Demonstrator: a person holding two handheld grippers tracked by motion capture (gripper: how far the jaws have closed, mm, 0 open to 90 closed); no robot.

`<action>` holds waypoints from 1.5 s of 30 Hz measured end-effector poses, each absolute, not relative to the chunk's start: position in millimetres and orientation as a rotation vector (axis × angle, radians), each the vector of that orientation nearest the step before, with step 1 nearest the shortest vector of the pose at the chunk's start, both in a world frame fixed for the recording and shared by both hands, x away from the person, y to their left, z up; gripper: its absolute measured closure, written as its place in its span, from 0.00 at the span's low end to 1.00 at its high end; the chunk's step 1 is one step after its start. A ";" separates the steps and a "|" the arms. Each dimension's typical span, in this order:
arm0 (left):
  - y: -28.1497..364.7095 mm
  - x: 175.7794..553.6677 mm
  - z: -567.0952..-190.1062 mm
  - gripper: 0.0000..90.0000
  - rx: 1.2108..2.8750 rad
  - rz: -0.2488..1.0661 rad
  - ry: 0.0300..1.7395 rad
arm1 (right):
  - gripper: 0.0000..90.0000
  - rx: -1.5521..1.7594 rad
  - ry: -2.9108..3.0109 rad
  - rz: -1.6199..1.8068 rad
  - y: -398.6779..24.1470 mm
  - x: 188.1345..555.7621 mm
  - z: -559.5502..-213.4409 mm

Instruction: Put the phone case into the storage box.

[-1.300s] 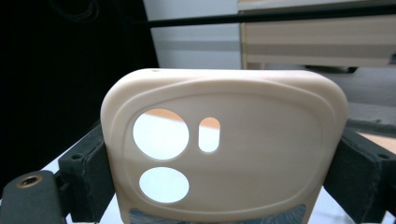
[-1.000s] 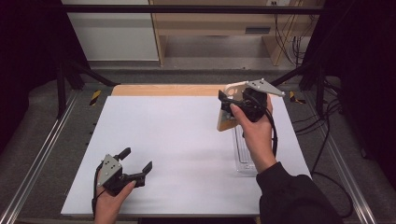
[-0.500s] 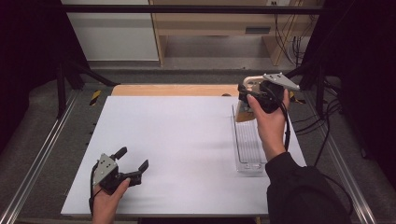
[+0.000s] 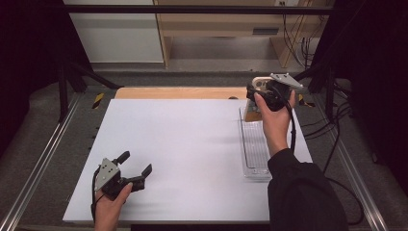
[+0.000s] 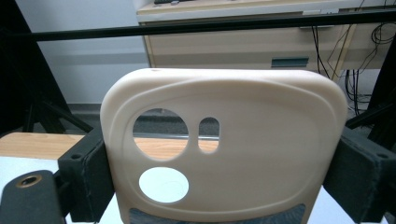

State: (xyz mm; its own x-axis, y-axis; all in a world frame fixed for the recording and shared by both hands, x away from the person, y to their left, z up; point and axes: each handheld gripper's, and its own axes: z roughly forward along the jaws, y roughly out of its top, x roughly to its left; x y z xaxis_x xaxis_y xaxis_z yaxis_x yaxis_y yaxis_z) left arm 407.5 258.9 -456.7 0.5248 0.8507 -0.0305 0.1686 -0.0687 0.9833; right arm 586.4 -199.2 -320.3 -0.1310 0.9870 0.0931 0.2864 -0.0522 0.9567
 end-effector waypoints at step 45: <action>255.4 407.3 -457.0 0.05 1.570 0.698 0.877 | 0.12 1.465 1.490 1.099 -195.0 629.1 -374.5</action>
State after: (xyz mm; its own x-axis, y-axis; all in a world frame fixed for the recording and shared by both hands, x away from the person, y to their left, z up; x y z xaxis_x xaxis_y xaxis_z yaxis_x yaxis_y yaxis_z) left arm 407.3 255.4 -457.0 0.5444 0.8384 -0.0282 0.1608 -0.0713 0.9844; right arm 629.1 -195.0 -374.5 -0.0514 0.9974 0.0498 0.3421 -0.0292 0.9392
